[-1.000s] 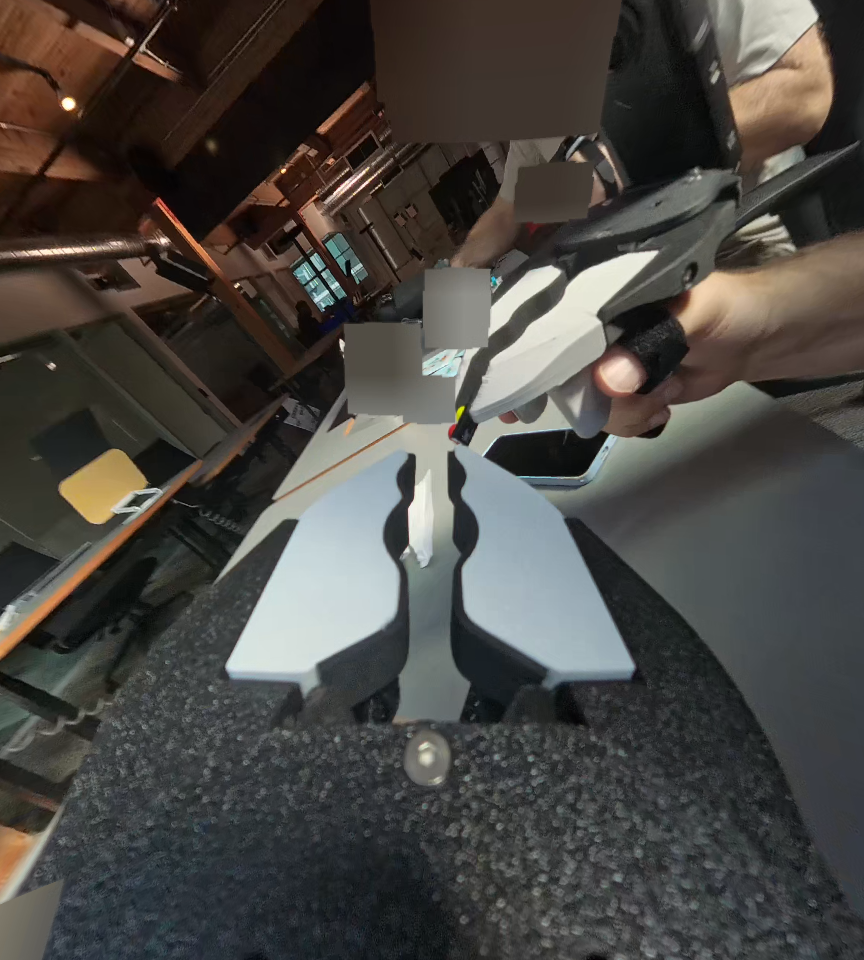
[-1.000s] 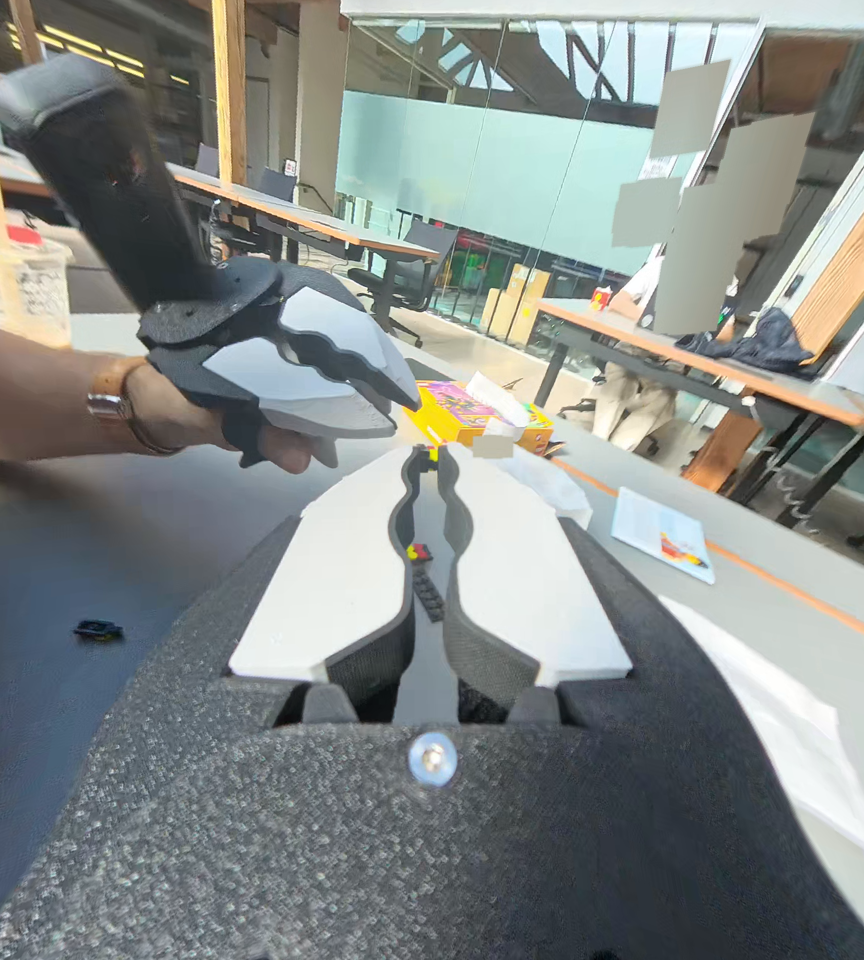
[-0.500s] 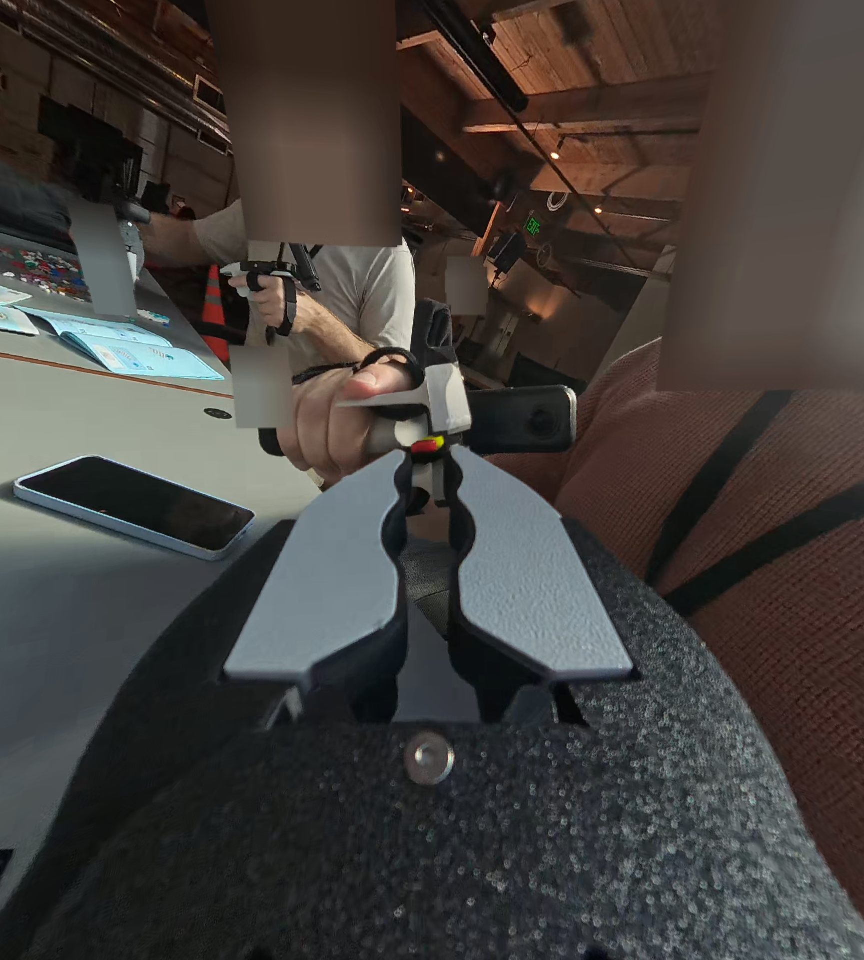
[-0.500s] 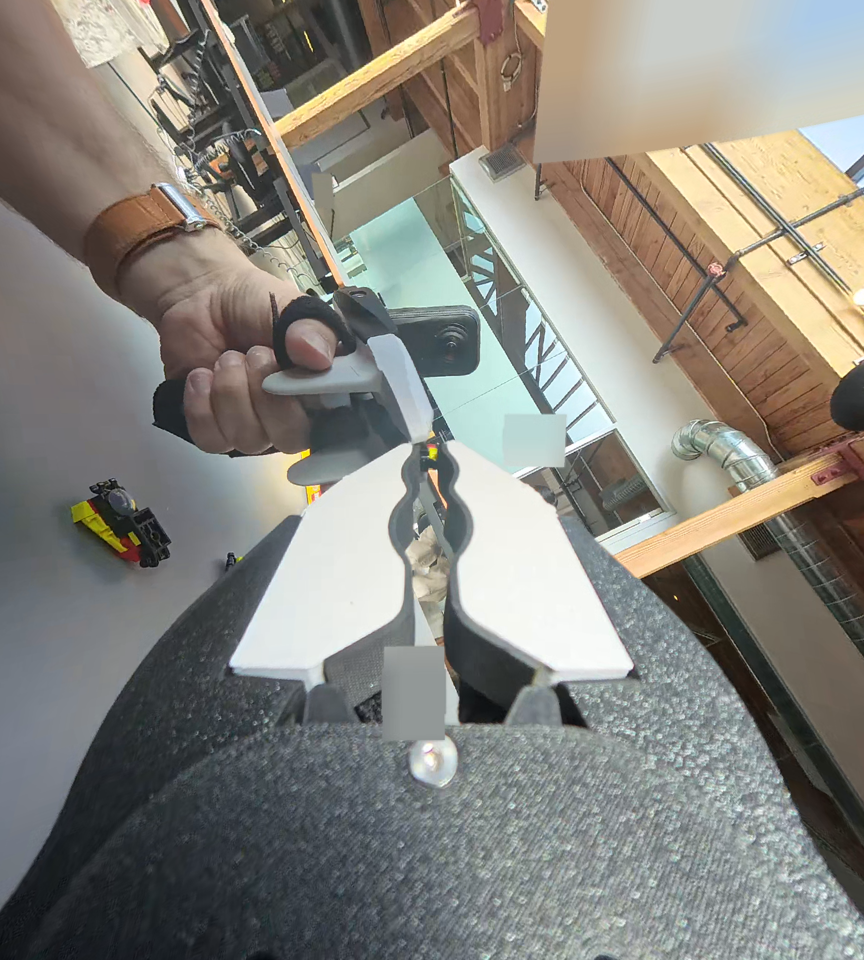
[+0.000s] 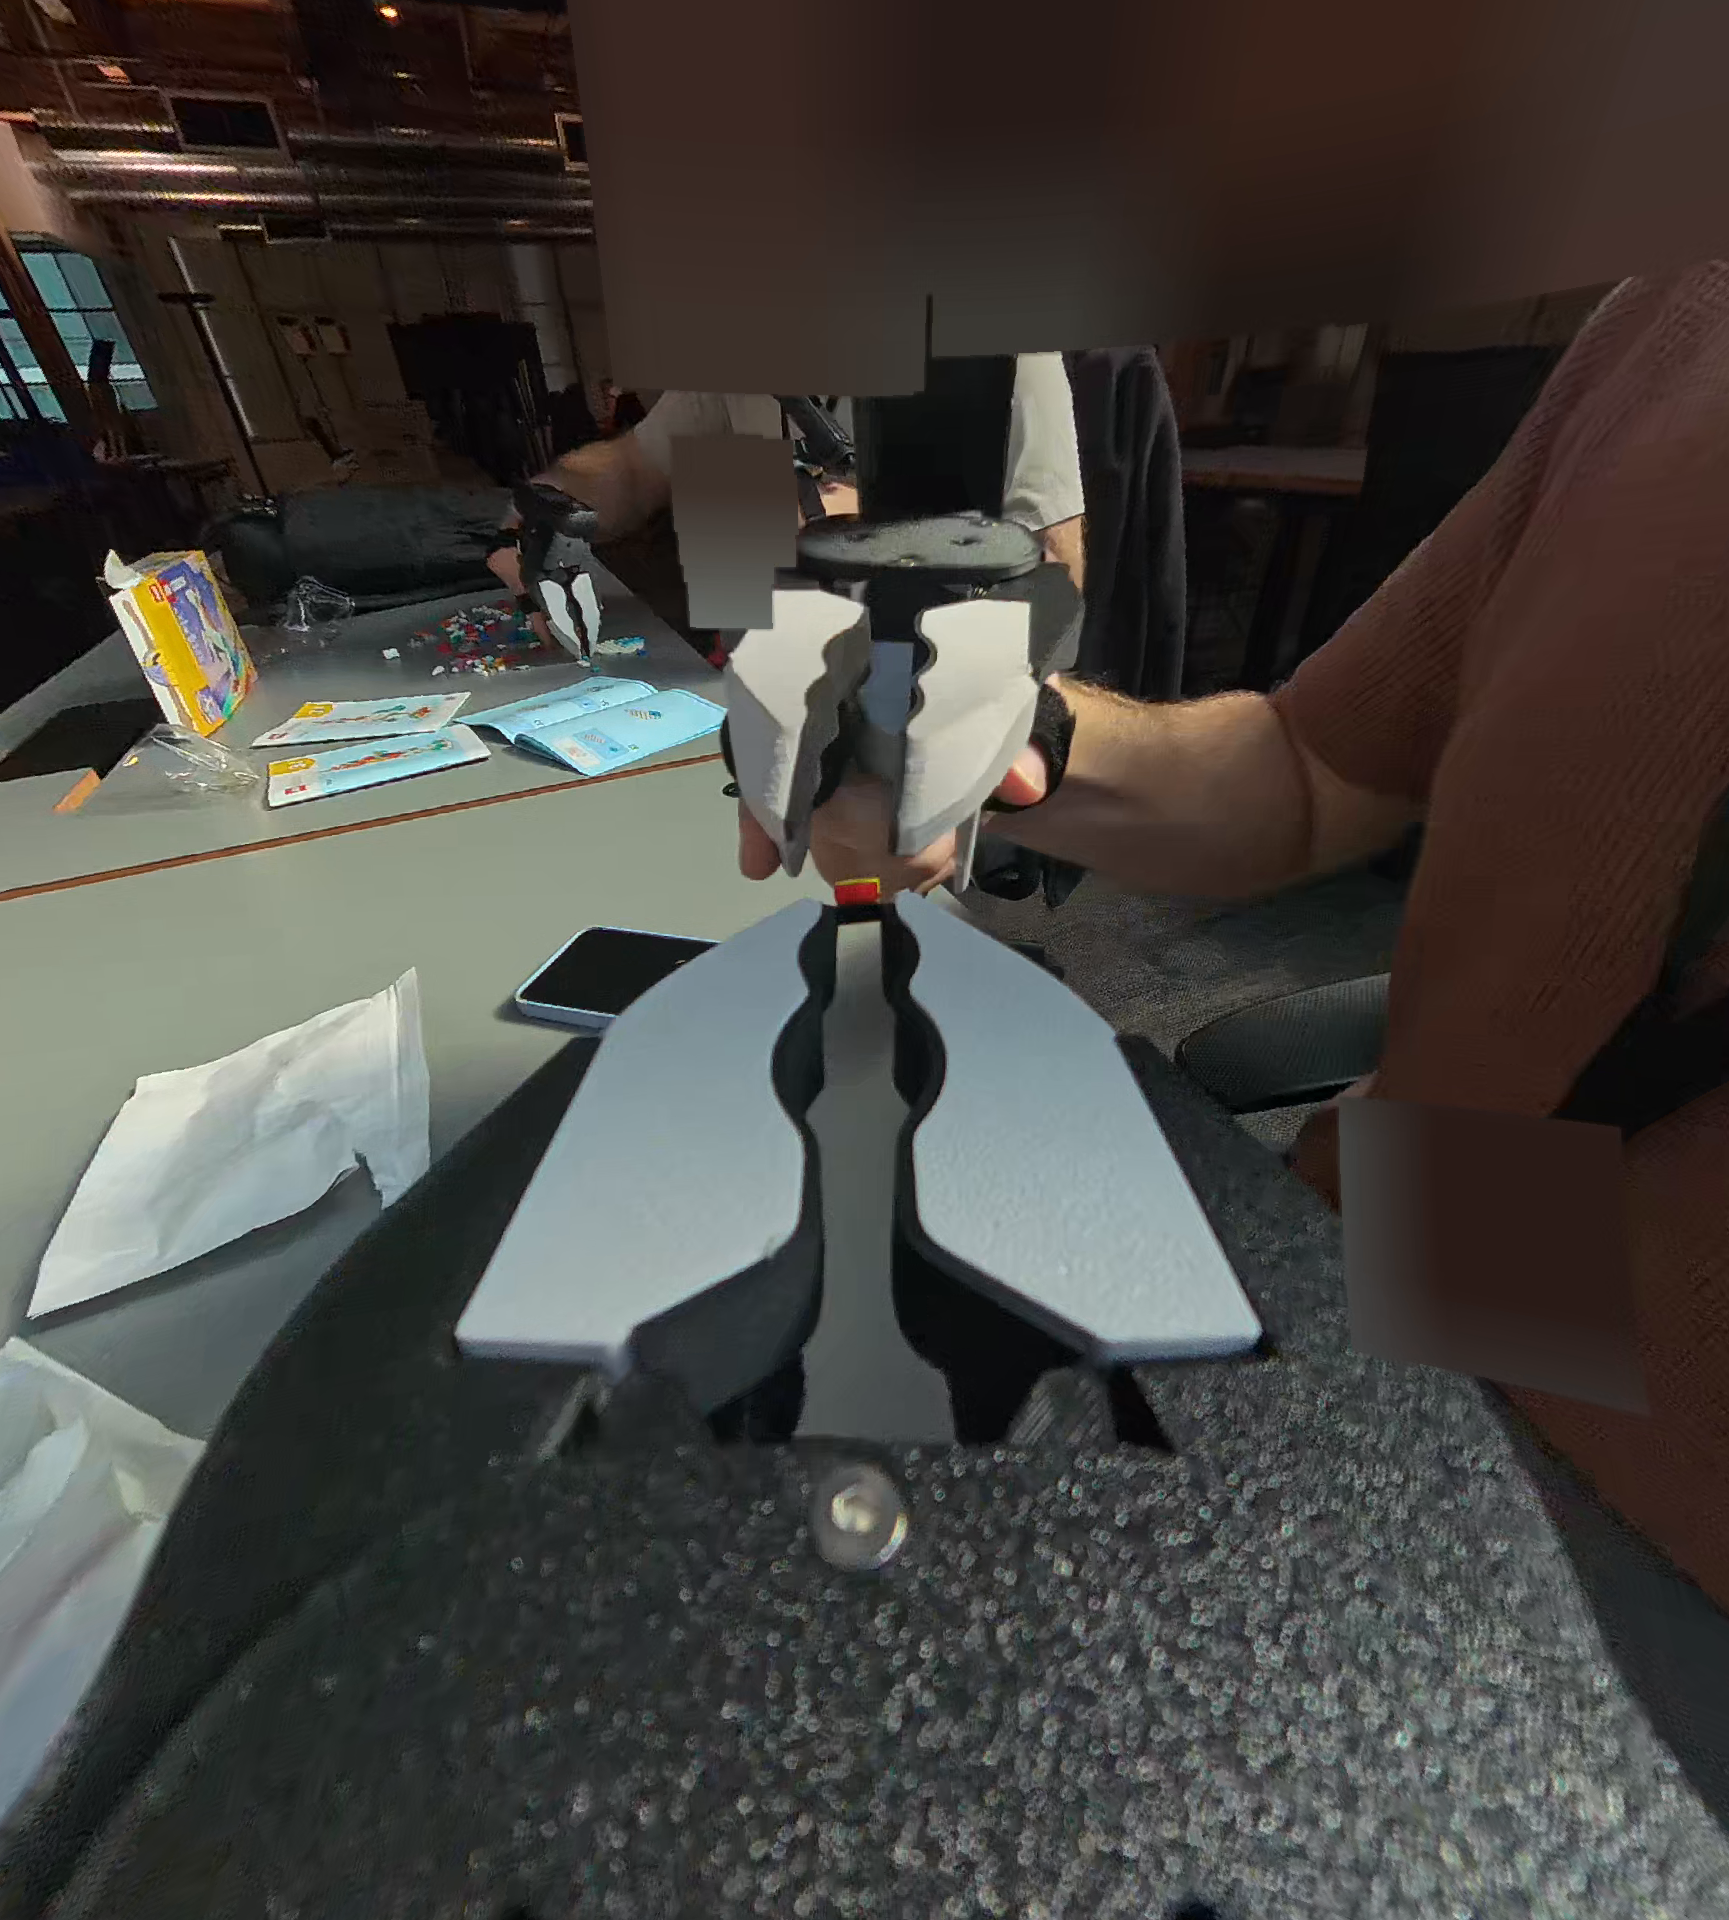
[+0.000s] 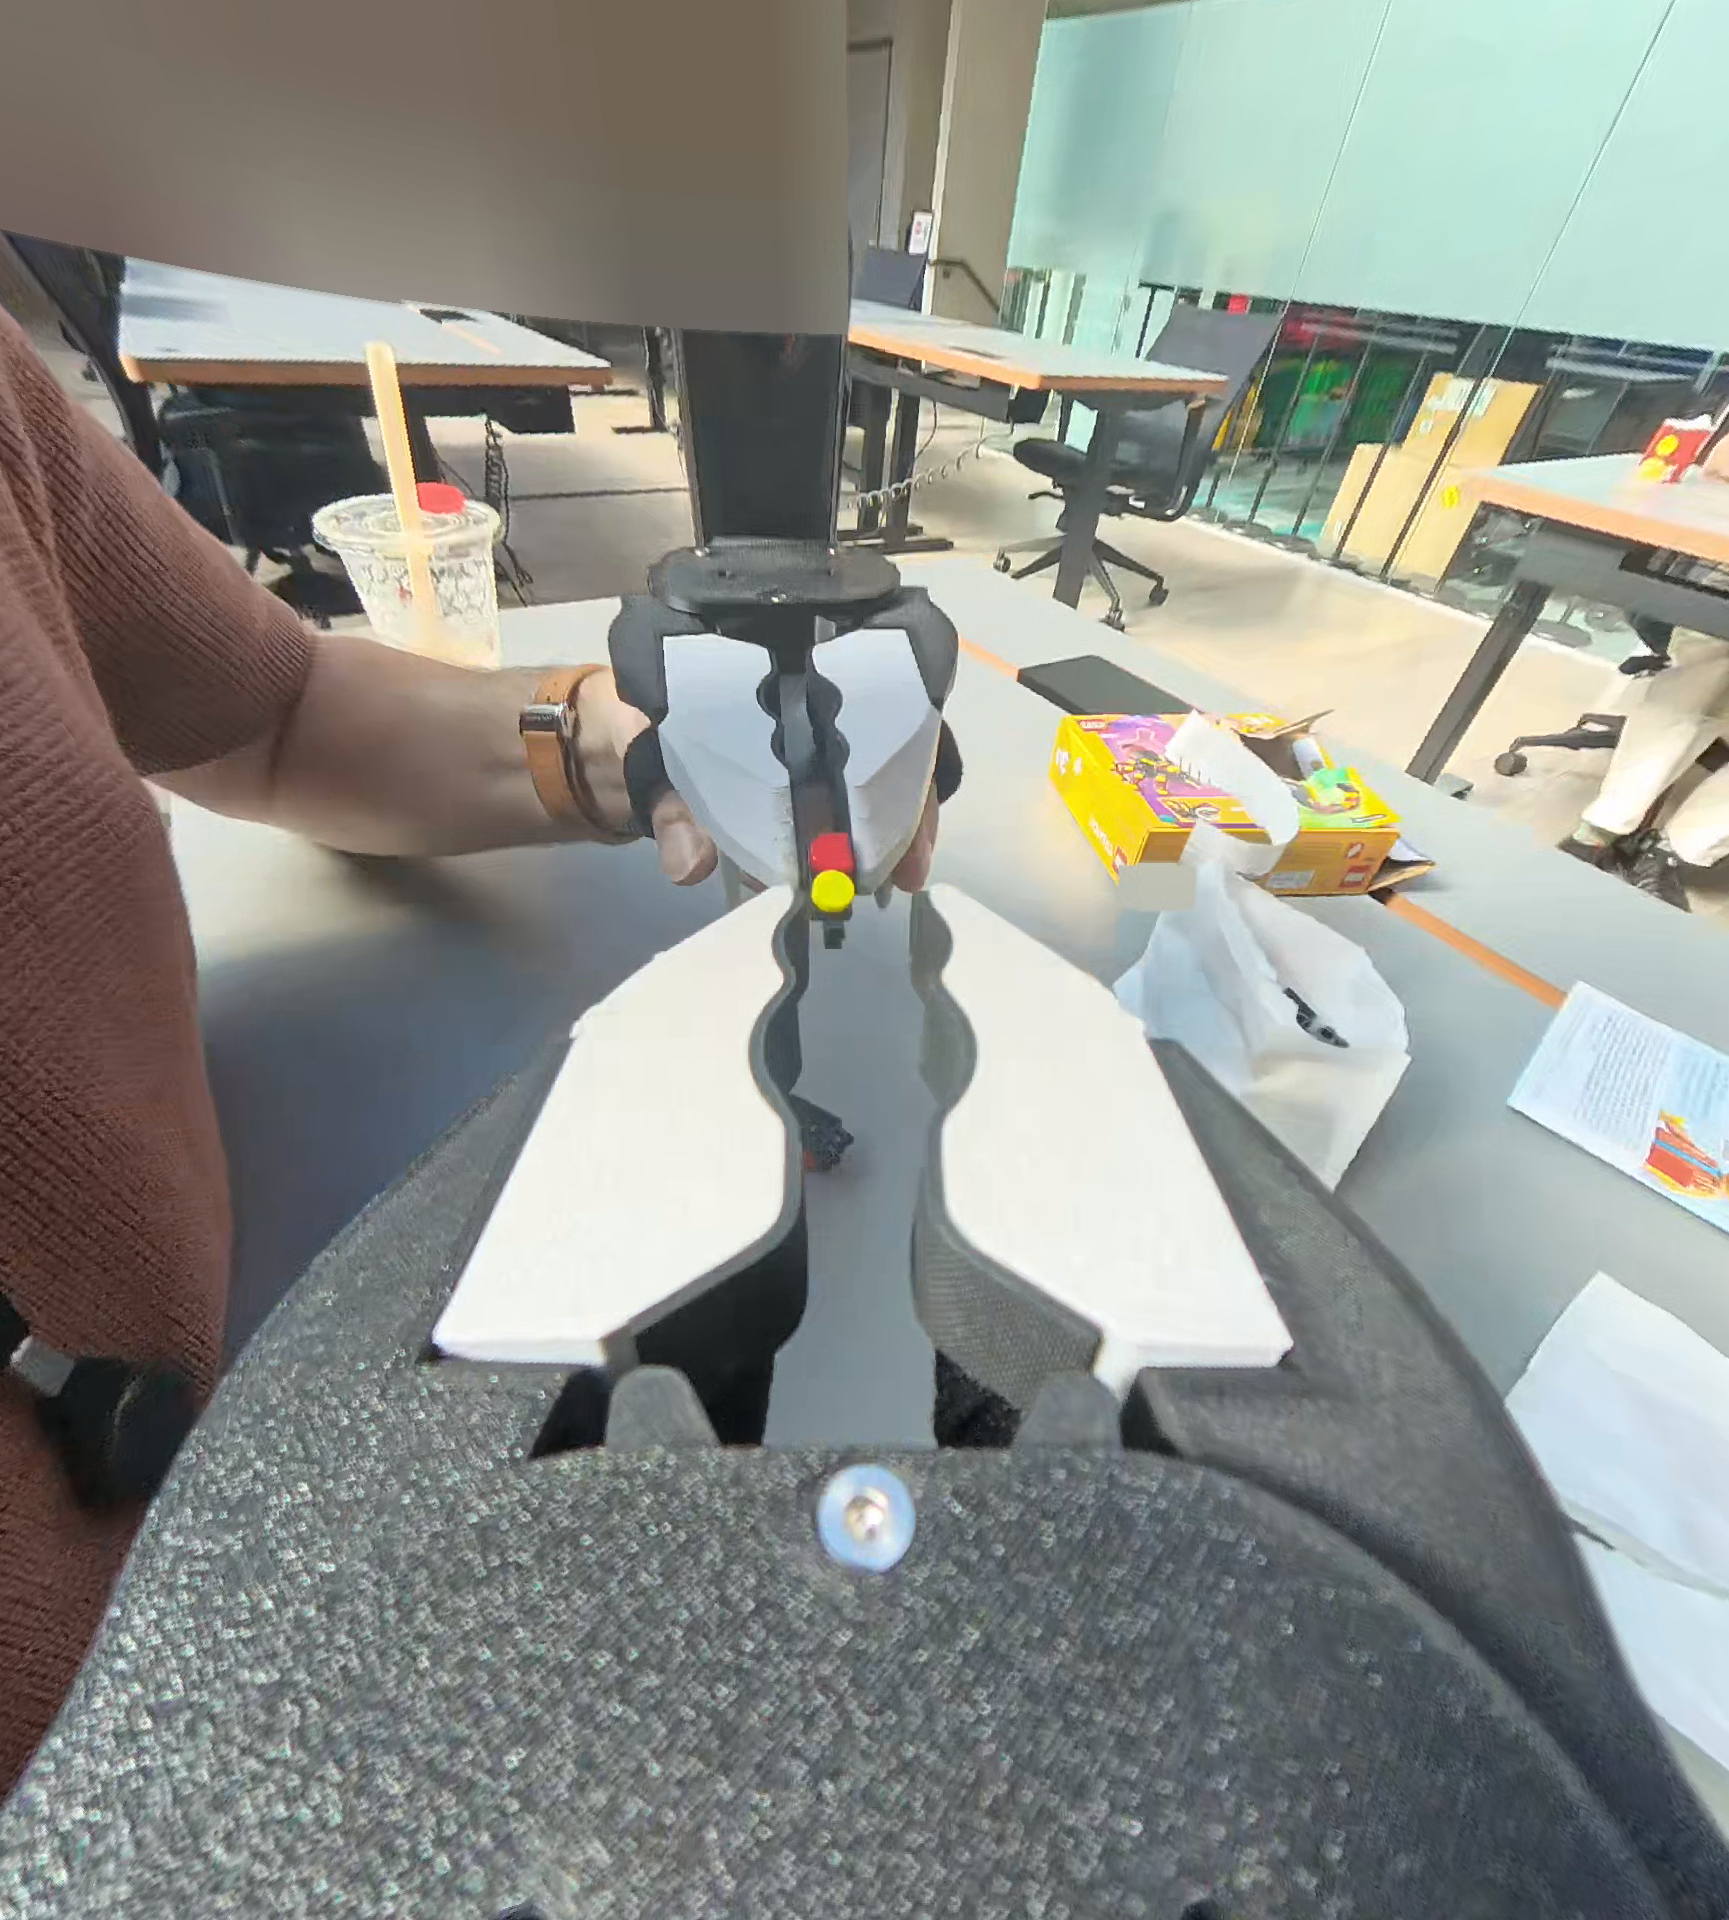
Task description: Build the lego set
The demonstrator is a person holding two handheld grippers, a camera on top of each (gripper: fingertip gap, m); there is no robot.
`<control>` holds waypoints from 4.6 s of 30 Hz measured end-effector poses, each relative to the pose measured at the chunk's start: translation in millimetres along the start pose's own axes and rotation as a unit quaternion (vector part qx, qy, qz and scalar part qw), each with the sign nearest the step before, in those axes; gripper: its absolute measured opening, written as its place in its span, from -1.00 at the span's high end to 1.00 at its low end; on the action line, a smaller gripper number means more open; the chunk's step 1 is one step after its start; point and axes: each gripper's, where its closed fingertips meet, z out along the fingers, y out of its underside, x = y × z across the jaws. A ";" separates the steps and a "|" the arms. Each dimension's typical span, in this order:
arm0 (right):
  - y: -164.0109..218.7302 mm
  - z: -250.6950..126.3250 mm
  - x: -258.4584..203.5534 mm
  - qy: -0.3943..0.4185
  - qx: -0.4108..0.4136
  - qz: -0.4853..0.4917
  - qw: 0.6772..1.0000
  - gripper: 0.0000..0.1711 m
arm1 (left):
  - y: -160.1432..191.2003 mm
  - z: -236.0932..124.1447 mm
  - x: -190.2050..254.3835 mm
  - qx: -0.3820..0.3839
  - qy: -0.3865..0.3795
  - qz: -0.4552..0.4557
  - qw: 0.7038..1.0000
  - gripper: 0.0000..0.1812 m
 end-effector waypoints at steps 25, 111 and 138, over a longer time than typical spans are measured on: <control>13.4 15.7 10.1 0.074 0.002 -0.108 0.991 0.91 | 12.2 0.9 -13.2 0.077 -0.030 -0.150 0.985 0.92; 51.4 -89.6 50.1 0.133 0.014 0.124 0.983 0.91 | 35.8 10.1 -49.7 -0.084 -0.119 -0.082 0.986 0.86; 55.7 -89.1 50.8 0.127 0.021 0.130 0.983 0.91 | 44.7 21.0 -43.7 -0.086 -0.112 -0.101 0.985 0.86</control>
